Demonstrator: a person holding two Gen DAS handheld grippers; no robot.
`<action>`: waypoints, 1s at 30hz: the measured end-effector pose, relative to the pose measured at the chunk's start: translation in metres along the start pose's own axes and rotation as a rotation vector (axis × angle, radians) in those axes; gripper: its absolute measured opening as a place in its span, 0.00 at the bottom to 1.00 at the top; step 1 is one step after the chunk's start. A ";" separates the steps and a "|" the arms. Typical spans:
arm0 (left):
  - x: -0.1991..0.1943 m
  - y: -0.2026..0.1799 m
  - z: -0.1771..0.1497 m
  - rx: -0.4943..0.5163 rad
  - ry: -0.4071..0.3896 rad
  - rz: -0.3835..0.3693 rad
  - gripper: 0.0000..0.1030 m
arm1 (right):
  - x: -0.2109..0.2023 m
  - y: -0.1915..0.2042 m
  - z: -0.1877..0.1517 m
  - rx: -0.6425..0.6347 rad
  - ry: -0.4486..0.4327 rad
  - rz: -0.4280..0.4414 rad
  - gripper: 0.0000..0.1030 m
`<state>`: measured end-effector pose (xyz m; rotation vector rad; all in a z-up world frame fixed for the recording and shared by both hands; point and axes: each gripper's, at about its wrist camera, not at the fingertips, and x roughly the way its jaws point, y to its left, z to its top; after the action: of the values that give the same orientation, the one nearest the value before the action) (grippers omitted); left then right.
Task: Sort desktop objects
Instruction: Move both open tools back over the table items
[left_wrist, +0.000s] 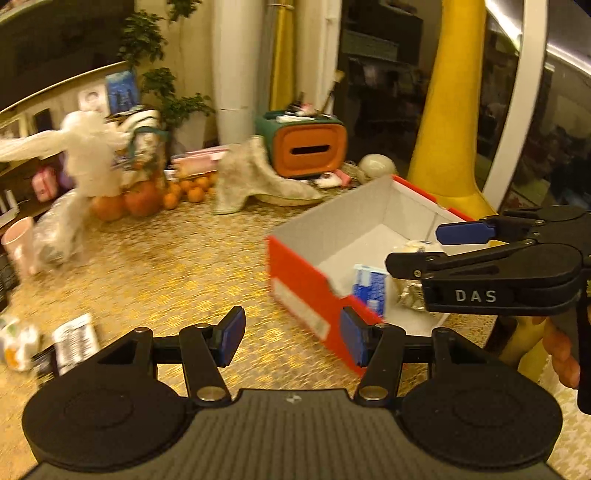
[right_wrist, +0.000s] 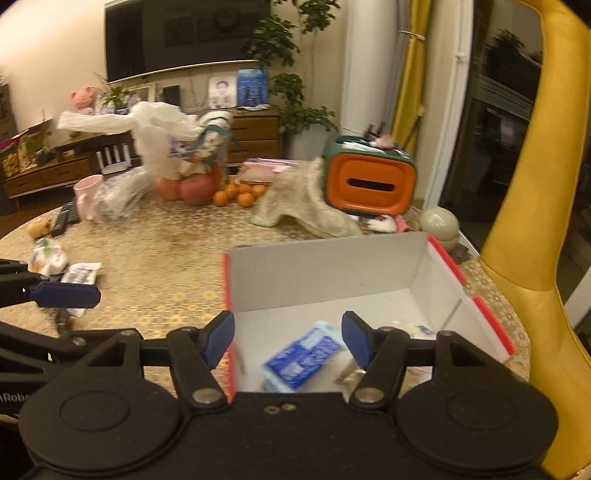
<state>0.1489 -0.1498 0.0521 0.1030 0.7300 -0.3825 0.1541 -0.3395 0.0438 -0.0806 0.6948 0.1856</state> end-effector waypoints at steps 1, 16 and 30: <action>-0.006 0.006 -0.003 -0.012 -0.005 0.006 0.53 | -0.002 0.007 0.001 -0.007 -0.003 0.007 0.62; -0.060 0.102 -0.065 -0.133 -0.048 0.145 0.66 | -0.002 0.109 0.003 -0.089 -0.013 0.133 0.69; -0.056 0.211 -0.109 -0.327 -0.011 0.294 0.82 | 0.027 0.184 -0.020 -0.168 0.012 0.262 0.73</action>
<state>0.1219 0.0871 0.0002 -0.1003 0.7452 0.0190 0.1250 -0.1576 0.0090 -0.1518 0.6993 0.4956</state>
